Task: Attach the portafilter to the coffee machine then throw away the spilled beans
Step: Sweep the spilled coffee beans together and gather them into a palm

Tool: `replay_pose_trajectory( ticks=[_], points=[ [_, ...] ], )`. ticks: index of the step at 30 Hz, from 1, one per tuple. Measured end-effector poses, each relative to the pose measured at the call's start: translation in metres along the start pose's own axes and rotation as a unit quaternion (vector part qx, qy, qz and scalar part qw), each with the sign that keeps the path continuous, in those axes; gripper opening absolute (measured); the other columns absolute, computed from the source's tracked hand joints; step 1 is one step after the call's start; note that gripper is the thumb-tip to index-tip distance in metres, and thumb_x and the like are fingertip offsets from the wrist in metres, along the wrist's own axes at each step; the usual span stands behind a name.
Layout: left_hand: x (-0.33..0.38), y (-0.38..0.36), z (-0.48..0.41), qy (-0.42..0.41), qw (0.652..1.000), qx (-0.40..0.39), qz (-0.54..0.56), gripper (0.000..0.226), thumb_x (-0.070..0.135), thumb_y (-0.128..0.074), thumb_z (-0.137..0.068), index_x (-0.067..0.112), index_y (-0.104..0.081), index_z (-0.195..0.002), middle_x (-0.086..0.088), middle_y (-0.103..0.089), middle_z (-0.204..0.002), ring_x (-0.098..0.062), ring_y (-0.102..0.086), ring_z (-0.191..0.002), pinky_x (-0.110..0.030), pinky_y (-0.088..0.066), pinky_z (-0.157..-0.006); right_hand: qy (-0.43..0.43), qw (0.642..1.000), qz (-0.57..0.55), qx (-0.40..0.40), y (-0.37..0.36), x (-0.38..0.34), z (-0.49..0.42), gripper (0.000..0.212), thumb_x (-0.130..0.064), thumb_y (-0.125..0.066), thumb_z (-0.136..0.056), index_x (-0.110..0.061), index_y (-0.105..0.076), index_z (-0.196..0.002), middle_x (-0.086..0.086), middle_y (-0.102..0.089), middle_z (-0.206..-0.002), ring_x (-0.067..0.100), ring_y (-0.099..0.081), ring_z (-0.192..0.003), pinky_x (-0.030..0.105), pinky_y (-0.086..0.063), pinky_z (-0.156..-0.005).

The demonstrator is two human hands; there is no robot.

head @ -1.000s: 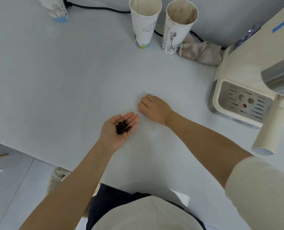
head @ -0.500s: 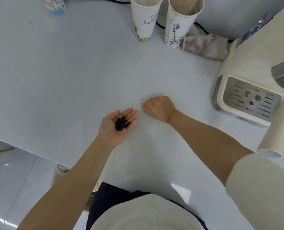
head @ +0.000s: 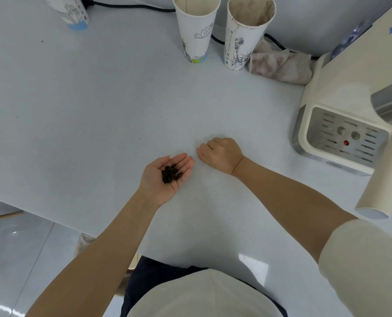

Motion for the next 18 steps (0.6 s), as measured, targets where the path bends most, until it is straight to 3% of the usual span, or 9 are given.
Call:
replay_pose_trajectory(
  ticks=[18],
  points=[
    [-0.0075,-0.0028,-0.0067,0.024,0.999,-0.004,-0.030,0.039,0.017,-0.031,-0.095,-0.006,-0.062,-0.090,-0.018,-0.075,-0.075,-0.025,-0.073,-0.068,-0.034,-0.059,-0.060,-0.127,0.989,-0.071,-0.023,-0.0011,0.0064,0.0031,0.042,0.001,-0.085,-0.044,-0.006,-0.045,-0.033,0.005,-0.042,-0.025,0.019,-0.037,-0.018,0.012,-0.031,-0.025]
  ],
)
Point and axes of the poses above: each hand's wrist, its own z-axis away from the middle knuckle, its own y-axis out of the back of the hand, x = y × z, the point moved 4 cm from there along -z, towards the middle knuckle
